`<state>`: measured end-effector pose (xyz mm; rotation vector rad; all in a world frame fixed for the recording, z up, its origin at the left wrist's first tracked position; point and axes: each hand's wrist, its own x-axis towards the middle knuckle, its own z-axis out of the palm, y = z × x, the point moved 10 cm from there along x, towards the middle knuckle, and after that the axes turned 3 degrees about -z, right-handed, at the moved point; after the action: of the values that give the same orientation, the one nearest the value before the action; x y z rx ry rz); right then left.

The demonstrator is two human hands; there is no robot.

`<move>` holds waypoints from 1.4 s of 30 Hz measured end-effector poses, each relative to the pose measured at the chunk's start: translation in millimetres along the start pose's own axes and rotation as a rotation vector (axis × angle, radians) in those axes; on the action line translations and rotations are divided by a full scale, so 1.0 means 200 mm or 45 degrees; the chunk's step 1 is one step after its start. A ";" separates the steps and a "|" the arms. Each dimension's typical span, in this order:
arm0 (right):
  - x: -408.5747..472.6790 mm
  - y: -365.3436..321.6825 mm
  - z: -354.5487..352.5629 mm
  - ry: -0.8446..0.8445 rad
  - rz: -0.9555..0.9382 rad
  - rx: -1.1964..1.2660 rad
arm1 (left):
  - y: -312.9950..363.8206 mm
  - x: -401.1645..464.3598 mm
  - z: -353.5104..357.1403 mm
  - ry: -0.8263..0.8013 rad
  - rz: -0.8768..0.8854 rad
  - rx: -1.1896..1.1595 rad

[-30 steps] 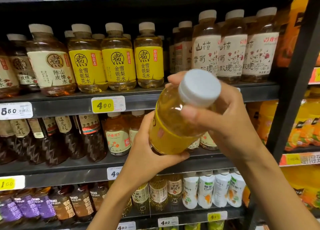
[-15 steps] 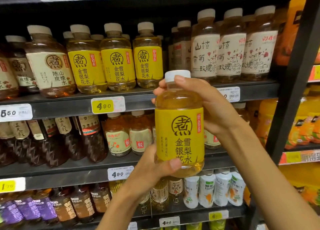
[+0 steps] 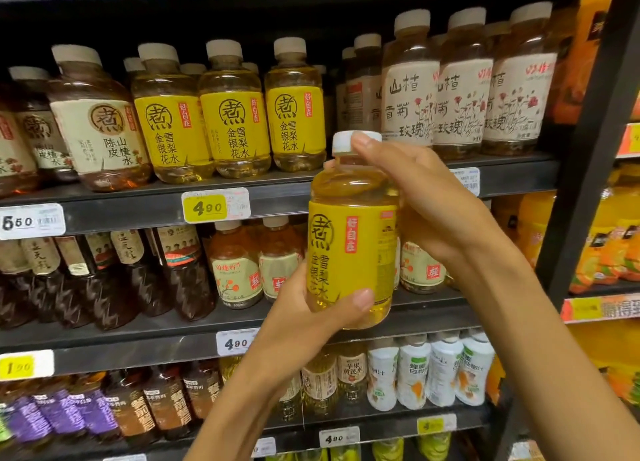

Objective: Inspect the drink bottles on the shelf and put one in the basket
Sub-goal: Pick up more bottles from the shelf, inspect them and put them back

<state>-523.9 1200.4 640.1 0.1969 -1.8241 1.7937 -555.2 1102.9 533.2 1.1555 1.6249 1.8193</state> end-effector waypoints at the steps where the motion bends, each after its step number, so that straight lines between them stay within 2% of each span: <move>1: 0.01 0.02 0.01 -0.058 0.036 0.089 | -0.01 -0.01 0.01 -0.036 -0.037 -0.080; 6: 0.03 0.08 0.12 -0.245 0.138 0.543 | -0.04 -0.05 0.15 -0.262 -0.201 -0.492; 11: 0.05 0.00 0.09 -0.180 -0.032 0.329 | -0.08 -0.03 0.10 -0.258 -0.252 -0.717; 13: 0.05 -0.05 0.06 -0.125 -0.090 0.258 | -0.06 -0.02 0.04 -0.217 -0.202 -0.671; 16: 0.04 -0.08 0.04 -0.056 -0.151 0.149 | 0.03 -0.03 0.03 -0.188 -0.081 -0.414; 19: 0.04 -0.05 0.07 -0.052 -0.089 0.051 | 0.00 -0.03 0.05 -0.017 -0.094 -0.165; 21: 0.05 -0.03 0.08 -0.089 -0.036 0.015 | -0.02 -0.04 0.05 0.055 -0.111 -0.176; 24: 0.05 0.00 0.08 -0.184 0.028 0.125 | -0.02 -0.04 0.04 0.003 -0.150 -0.458; 28: 0.05 0.10 0.15 -0.273 0.180 0.495 | 0.03 -0.06 0.18 -0.318 -0.273 -1.033; 31: 0.05 0.13 0.20 -0.313 0.239 0.633 | 0.06 -0.08 0.24 -0.400 -0.308 -1.188; 35: 0.08 0.12 0.13 -0.197 0.182 0.539 | 0.04 -0.06 0.20 -0.310 -0.321 -1.151; 39: 0.07 0.06 0.03 -0.053 0.063 0.317 | -0.01 -0.06 0.12 -0.156 -0.296 -0.884; 42: 0.05 0.08 0.01 -0.032 0.093 0.245 | -0.04 -0.07 0.11 -0.108 -0.314 -0.807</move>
<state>-540.7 1203.4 632.0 0.2298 -1.6942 2.0275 -531.3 1106.9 520.8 0.6988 0.9693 1.8823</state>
